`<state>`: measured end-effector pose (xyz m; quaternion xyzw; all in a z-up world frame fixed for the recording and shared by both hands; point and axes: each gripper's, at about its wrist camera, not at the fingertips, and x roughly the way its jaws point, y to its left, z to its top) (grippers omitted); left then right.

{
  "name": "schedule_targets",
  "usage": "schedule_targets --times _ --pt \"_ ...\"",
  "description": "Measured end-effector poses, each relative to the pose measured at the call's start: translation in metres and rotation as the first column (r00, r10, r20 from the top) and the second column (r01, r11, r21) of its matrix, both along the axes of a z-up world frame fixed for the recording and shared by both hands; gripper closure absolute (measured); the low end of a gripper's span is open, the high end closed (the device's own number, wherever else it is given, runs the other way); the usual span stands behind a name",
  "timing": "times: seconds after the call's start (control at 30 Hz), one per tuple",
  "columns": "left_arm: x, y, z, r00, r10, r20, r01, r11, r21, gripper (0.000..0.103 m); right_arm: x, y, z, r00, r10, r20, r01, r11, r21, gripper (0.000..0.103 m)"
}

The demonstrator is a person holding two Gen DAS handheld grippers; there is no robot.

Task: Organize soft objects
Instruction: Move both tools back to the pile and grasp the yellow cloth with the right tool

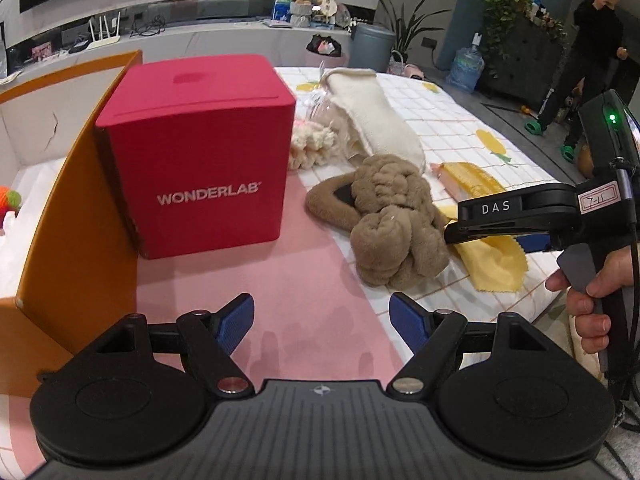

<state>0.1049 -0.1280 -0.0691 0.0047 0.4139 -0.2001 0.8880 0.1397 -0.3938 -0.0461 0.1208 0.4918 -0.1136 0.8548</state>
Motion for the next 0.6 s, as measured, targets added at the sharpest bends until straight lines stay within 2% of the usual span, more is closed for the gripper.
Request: schedule_targets --times 0.07,0.13,0.23,0.3,0.33,0.37,0.6 --pt "0.000 0.002 0.001 1.000 -0.005 -0.007 0.005 1.000 -0.004 0.013 0.003 0.003 -0.003 0.999 0.032 -0.005 -0.032 0.999 -0.023 0.025" --pt "-0.001 0.004 0.003 1.000 -0.005 -0.013 0.005 1.000 -0.015 0.013 0.004 0.003 -0.004 0.999 0.053 -0.001 -0.053 0.999 -0.008 0.035" --pt "-0.002 0.007 0.007 1.000 -0.009 -0.007 0.008 0.999 -0.045 0.013 0.002 0.002 -0.001 0.997 0.076 0.014 -0.076 0.997 0.007 0.060" --pt "-0.002 0.008 0.008 1.000 -0.016 -0.006 0.015 0.998 -0.061 0.013 0.000 0.003 -0.001 0.997 0.073 0.015 -0.073 0.997 -0.008 0.082" --pt "-0.003 0.008 0.009 1.000 -0.016 -0.006 0.015 0.998 -0.065 0.013 -0.001 0.003 -0.002 0.998 0.064 0.009 -0.064 0.997 -0.043 0.098" --pt "-0.003 0.008 0.009 1.000 -0.013 -0.006 0.013 0.998 -0.065 0.013 -0.002 0.001 -0.002 0.999 0.051 0.007 -0.051 0.997 -0.055 0.099" --pt "-0.007 0.002 0.015 0.999 -0.015 0.029 0.016 0.999 -0.043 0.013 -0.013 -0.015 0.002 1.000 0.000 0.016 -0.002 0.993 0.114 0.100"
